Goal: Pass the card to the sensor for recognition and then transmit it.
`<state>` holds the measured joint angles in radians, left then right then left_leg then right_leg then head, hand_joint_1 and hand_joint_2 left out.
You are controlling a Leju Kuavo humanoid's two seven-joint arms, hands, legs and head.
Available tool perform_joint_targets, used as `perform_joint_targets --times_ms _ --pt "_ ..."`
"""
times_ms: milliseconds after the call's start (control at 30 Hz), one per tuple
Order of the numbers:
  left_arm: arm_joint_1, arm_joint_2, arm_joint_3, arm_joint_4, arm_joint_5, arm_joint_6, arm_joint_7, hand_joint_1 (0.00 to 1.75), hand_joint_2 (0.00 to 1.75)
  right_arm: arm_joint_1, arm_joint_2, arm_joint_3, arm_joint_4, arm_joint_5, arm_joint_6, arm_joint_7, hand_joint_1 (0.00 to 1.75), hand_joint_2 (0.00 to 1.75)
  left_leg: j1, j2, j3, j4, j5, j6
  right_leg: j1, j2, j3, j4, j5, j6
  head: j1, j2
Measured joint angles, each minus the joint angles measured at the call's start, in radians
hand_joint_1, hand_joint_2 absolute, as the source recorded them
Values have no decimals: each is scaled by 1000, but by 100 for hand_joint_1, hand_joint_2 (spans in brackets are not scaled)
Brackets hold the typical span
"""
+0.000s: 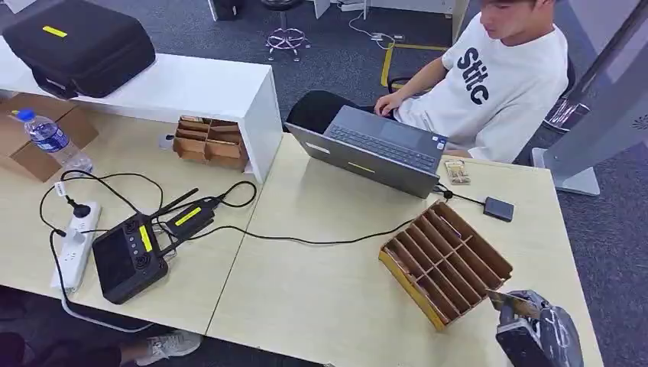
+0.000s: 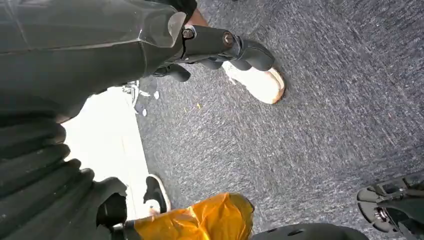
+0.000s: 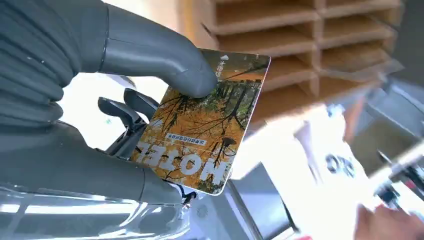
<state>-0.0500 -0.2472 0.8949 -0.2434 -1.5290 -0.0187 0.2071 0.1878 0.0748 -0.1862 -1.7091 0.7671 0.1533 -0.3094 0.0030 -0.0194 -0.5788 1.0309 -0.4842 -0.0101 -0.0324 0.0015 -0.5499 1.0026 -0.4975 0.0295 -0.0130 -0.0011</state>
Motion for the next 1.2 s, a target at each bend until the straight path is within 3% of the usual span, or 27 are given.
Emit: perform_joint_targets --times_ms 400,500,600,700,833,1000,1200 --pt "1 2 -23 0 0 -18 2 0 175 -187 -30 82 -32 11 -34 78 175 175 0 1 0 0 1 0 0 1 0 1 0 0 0 0" --pt "1 6 -47 0 0 -28 3 0 175 -304 -45 127 5 49 -22 136 175 175 0 3 0 0 1 -1 0 3 -1 1 2 -2 0 0" --pt "0 12 -79 0 0 -43 3 0 175 -482 -58 187 119 103 -8 223 175 175 0 5 0 0 4 -2 0 6 -2 1 4 -1 0 0" --pt "0 19 -119 0 0 -55 3 0 175 -691 -63 246 304 249 -14 340 175 175 0 5 -1 0 7 -1 0 6 -3 1 7 -1 0 0" --pt "0 25 -168 0 0 -63 3 0 175 -878 -63 288 508 367 -15 406 175 175 0 1 -2 0 8 -2 0 2 -3 2 8 -2 0 0" --pt "0 29 -209 0 0 -65 3 0 175 -1003 -53 307 702 441 -17 423 175 175 0 0 -3 0 8 -2 0 1 -3 2 8 -2 0 0" --pt "0 31 -226 0 0 -65 3 0 175 -1045 -45 313 797 455 -22 422 175 175 0 0 -4 0 8 -2 0 1 -4 2 8 -2 0 0"
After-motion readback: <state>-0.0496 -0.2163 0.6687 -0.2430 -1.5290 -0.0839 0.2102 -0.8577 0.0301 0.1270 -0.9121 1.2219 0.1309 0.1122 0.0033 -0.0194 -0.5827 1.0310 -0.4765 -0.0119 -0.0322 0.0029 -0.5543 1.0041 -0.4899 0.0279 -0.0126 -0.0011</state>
